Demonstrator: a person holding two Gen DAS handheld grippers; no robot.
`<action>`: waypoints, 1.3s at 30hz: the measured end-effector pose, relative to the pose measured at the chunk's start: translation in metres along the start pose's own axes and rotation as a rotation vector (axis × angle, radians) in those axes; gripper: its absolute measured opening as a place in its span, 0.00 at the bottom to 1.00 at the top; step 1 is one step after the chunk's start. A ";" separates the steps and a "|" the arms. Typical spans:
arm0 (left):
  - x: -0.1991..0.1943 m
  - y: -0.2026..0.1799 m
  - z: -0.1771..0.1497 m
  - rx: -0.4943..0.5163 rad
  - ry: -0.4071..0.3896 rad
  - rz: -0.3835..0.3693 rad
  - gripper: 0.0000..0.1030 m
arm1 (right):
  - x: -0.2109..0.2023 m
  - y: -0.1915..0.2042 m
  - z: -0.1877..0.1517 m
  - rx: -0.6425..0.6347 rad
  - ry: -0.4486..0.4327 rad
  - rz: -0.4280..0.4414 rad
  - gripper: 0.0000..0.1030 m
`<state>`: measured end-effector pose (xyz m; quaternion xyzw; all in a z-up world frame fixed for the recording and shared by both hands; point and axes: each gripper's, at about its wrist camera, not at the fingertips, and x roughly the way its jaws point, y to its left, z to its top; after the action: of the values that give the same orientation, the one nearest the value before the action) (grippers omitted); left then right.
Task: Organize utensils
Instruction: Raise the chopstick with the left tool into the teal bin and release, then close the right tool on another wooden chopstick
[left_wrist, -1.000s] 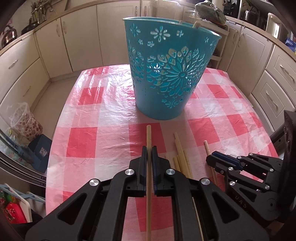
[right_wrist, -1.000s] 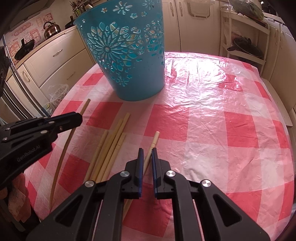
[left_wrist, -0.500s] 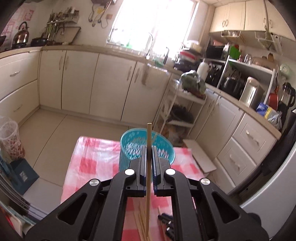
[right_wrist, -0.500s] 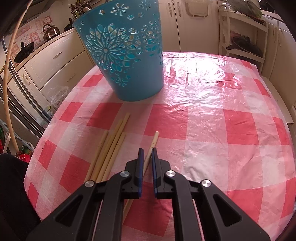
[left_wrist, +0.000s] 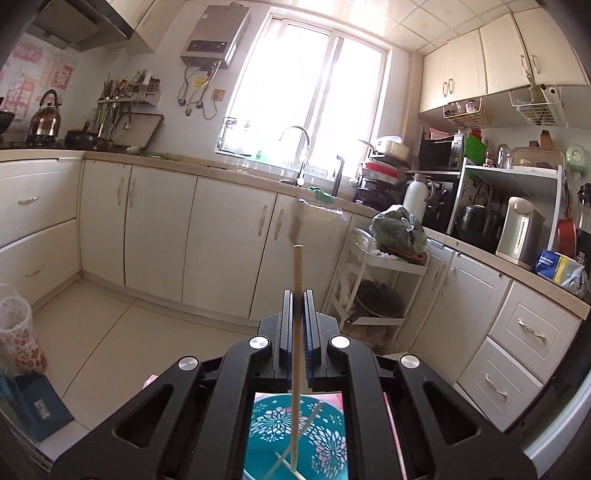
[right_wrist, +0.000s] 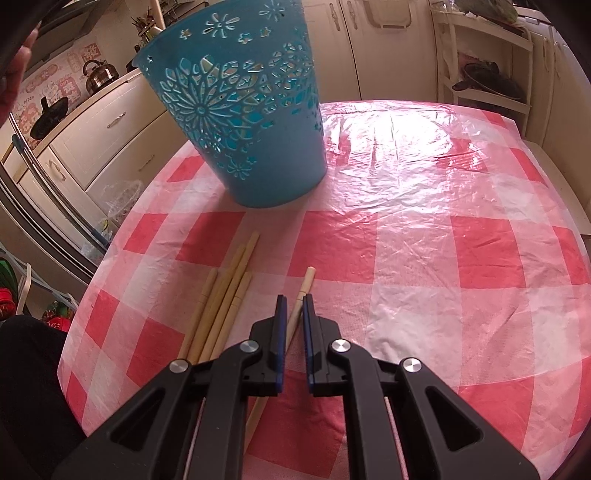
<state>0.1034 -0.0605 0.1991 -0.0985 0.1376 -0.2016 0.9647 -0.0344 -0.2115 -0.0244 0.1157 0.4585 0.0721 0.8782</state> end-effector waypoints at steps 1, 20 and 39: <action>0.008 0.000 -0.005 0.013 0.000 0.015 0.05 | 0.000 0.000 0.000 0.000 0.000 0.001 0.09; -0.020 0.051 -0.097 0.005 0.264 0.154 0.52 | 0.003 0.019 -0.003 -0.093 -0.009 -0.073 0.09; -0.058 0.108 -0.124 -0.145 0.315 0.191 0.64 | -0.120 0.018 0.043 0.057 -0.280 0.226 0.06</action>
<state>0.0533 0.0443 0.0684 -0.1214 0.3097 -0.1114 0.9364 -0.0679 -0.2279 0.0993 0.2003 0.3179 0.1403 0.9160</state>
